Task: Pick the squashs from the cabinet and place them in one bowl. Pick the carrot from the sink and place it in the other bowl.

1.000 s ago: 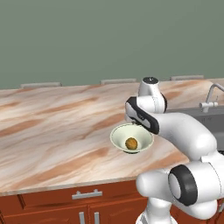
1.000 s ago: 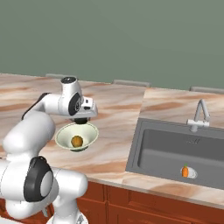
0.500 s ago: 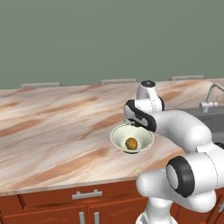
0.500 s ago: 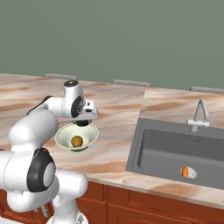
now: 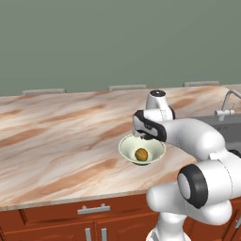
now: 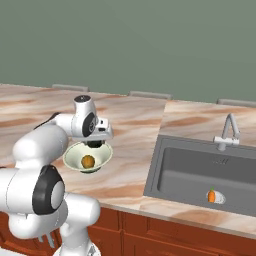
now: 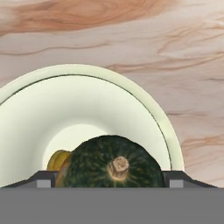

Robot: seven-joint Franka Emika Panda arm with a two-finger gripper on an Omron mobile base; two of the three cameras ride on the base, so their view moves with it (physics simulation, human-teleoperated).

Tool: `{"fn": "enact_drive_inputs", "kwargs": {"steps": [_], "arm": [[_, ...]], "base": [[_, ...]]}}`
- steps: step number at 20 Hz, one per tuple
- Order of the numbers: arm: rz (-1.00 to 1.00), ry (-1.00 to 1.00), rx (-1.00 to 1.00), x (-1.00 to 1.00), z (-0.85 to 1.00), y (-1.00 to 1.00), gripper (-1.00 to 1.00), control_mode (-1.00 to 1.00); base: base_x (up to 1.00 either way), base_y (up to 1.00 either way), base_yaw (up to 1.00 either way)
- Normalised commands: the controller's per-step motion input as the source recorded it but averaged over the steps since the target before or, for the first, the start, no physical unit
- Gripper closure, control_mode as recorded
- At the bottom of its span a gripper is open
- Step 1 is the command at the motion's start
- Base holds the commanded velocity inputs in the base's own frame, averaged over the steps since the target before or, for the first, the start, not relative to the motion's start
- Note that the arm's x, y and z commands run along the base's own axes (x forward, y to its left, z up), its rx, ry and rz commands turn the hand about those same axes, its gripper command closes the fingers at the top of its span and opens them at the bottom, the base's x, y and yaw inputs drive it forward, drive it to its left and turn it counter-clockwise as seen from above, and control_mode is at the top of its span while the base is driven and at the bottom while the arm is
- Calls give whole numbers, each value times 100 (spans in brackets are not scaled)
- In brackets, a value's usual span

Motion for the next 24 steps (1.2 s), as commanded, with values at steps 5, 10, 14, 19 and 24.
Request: {"fn": "enact_drive_inputs", "kwargs": {"steps": [5,10,14,19,24], "arm": [[0,0,0,0,-14,0,100,-100],[0,0,0,0,-13,1,100,-100],[0,0,0,0,-15,1,100,-100],[0,0,0,0,-13,2,100,-100],[0,0,0,-2,-12,4,100,-100]], "base": [[0,0,0],[0,0,0],[0,0,0],[0,0,0],[0,0,0]]}}
